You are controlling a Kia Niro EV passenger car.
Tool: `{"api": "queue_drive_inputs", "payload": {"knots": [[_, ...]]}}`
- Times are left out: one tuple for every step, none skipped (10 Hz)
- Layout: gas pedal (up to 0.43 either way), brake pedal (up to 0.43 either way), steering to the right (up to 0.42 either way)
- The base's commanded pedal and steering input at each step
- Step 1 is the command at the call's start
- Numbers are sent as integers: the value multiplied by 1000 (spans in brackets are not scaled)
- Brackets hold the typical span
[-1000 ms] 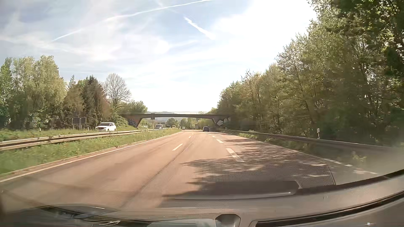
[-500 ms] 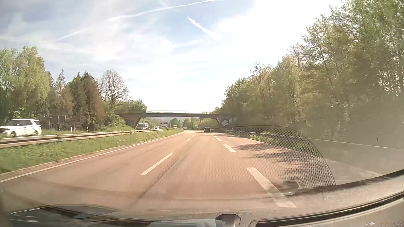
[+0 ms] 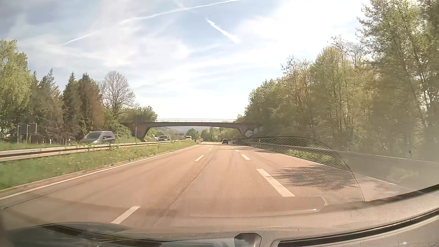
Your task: Follow the waypoints while adhering to traffic rules and regulations
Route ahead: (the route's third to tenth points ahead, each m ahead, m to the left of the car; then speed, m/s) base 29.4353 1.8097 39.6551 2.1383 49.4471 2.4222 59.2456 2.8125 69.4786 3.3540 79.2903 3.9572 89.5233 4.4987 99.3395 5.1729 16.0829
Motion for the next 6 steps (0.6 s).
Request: {"api": "queue_drive_inputs", "payload": {"knots": [[220,0,-6],[220,0,-6],[220,0,-6],[220,0,-5],[220,0,-5],[220,0,-5]]}}
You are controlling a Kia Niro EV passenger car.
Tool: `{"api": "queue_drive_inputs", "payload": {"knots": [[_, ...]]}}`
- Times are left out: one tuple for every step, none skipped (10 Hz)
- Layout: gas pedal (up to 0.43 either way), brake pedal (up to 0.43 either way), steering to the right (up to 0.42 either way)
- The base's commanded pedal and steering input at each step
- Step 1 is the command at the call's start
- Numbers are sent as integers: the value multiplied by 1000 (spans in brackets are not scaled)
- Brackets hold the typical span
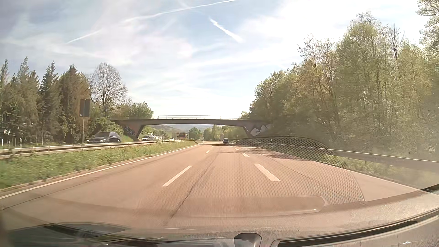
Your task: Follow the waypoints while adhering to traffic rules and regulations
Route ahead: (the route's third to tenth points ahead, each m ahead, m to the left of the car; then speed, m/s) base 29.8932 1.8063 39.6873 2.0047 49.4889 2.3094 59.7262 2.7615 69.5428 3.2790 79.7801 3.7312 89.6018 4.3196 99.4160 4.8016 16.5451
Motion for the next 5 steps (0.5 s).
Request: {"api": "queue_drive_inputs", "payload": {"knots": [[220,0,-5],[220,0,-5],[220,0,-5],[220,0,-5],[220,0,-4]]}}
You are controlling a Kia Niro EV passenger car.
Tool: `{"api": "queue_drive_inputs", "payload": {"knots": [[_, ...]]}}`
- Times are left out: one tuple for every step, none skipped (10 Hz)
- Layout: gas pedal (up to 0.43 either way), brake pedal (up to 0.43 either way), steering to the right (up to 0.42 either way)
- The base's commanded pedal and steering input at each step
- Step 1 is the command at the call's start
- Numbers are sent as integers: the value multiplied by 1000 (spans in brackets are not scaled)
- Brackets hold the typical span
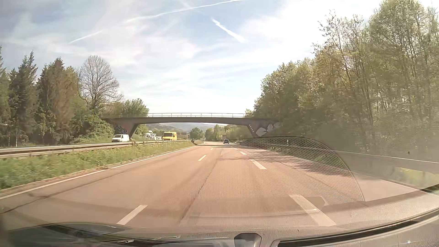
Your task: Follow the waypoints while adhering to traffic rules and regulations
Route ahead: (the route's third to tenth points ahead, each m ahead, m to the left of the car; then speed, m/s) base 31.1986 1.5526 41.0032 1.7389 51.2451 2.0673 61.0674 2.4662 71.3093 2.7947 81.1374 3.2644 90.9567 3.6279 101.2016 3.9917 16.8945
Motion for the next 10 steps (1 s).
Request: {"api": "queue_drive_inputs", "payload": {"knots": [[220,0,-4],[220,0,-4],[220,0,-4],[220,0,-4],[220,0,-4],[220,0,-4],[220,0,-4],[220,0,-4],[220,0,-4],[220,0,-4]]}}
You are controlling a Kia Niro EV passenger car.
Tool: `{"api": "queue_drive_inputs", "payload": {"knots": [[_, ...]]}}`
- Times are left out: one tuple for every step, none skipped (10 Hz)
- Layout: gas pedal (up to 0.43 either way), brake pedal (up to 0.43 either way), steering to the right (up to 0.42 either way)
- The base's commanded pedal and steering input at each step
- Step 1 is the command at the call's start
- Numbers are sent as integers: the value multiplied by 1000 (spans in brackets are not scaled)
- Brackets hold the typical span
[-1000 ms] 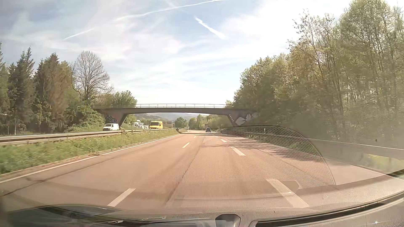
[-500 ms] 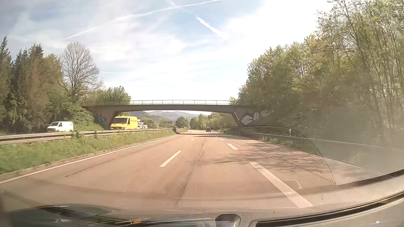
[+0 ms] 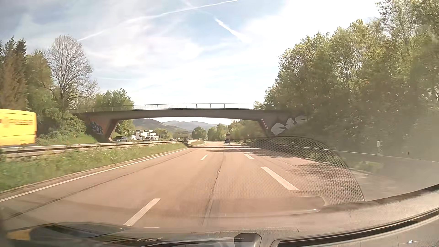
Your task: Follow the waypoints while adhering to traffic rules and regulations
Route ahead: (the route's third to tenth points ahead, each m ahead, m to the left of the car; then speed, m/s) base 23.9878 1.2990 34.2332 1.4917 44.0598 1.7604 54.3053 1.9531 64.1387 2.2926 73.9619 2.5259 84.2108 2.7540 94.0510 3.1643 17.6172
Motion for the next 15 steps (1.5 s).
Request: {"api": "queue_drive_inputs", "payload": {"knots": [[220,0,-4],[220,0,-4],[220,0,-4],[220,0,-4],[220,0,-4],[220,0,-4],[220,0,-4],[220,0,-4],[220,0,-4],[220,0,-4],[220,0,-4],[220,0,-4],[209,0,-4],[209,0,-4],[209,0,-4]]}}
